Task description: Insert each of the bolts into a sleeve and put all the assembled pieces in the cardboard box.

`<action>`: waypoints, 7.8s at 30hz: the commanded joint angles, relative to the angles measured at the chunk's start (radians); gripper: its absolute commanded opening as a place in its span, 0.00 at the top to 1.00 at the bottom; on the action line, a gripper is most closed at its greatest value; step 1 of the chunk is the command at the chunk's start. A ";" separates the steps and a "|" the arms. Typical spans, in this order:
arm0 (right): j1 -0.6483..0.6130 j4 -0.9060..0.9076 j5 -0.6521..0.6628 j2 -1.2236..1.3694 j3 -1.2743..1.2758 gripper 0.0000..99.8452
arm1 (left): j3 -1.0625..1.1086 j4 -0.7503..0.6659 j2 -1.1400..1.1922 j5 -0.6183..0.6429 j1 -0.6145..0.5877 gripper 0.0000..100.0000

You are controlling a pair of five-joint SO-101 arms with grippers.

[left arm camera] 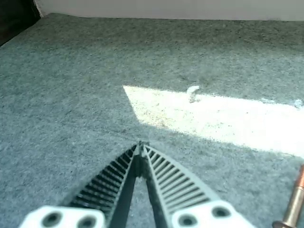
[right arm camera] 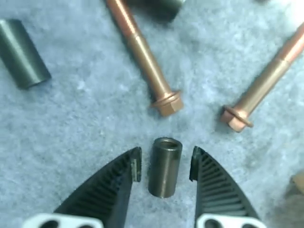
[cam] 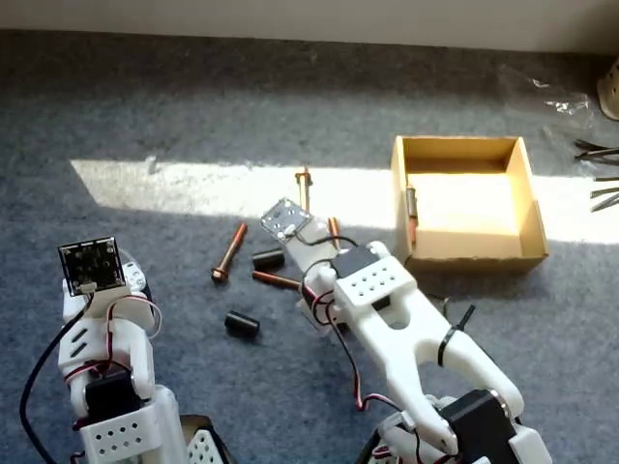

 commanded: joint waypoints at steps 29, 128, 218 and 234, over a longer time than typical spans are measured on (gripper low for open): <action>0.031 -0.081 0.020 0.111 0.044 0.88 | -0.010 -0.020 -0.005 -0.005 0.007 0.99; 0.352 -0.532 -0.281 -0.906 0.576 1.00 | -1.231 0.325 1.808 -1.042 0.797 0.87; 0.616 -0.573 -0.219 -0.906 0.685 1.00 | -1.268 0.373 1.851 -0.994 0.888 0.88; 0.616 -0.573 -0.219 -0.906 0.685 1.00 | -1.227 0.324 1.862 -1.034 0.900 0.88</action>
